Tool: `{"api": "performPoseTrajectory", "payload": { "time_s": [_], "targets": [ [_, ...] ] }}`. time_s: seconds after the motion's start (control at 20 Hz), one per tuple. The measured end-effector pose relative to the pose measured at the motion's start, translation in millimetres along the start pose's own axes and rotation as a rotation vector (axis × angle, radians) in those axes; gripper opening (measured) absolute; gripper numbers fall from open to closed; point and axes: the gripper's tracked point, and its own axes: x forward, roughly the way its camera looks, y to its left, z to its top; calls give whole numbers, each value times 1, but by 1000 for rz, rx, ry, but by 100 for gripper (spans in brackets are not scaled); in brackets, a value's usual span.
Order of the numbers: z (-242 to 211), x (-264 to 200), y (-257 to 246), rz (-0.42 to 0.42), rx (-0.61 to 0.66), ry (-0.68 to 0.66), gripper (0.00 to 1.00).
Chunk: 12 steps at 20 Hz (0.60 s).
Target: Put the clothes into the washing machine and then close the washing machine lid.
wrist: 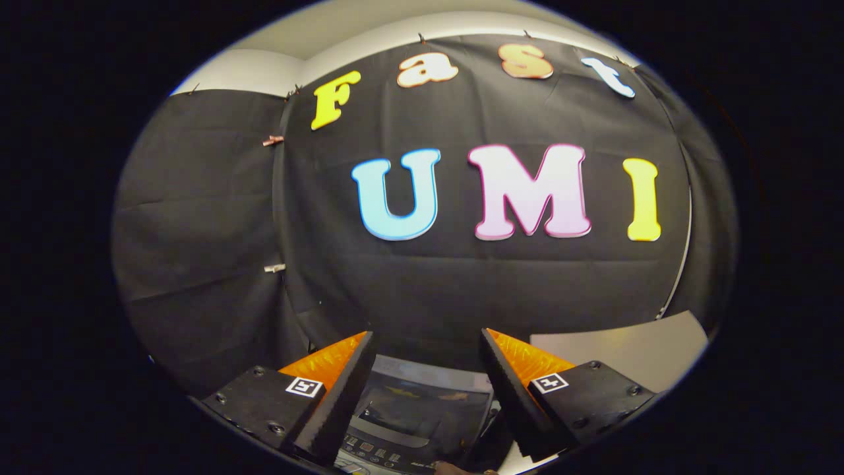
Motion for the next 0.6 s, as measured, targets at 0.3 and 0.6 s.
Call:
{"api": "performPoseTrajectory", "payload": {
  "time_s": [0.3,0.6],
  "targets": [
    [56,-81,-53,-86,-47,-136,98],
    [87,-149,-102,-169,-82,-200,98]
  ]
}}
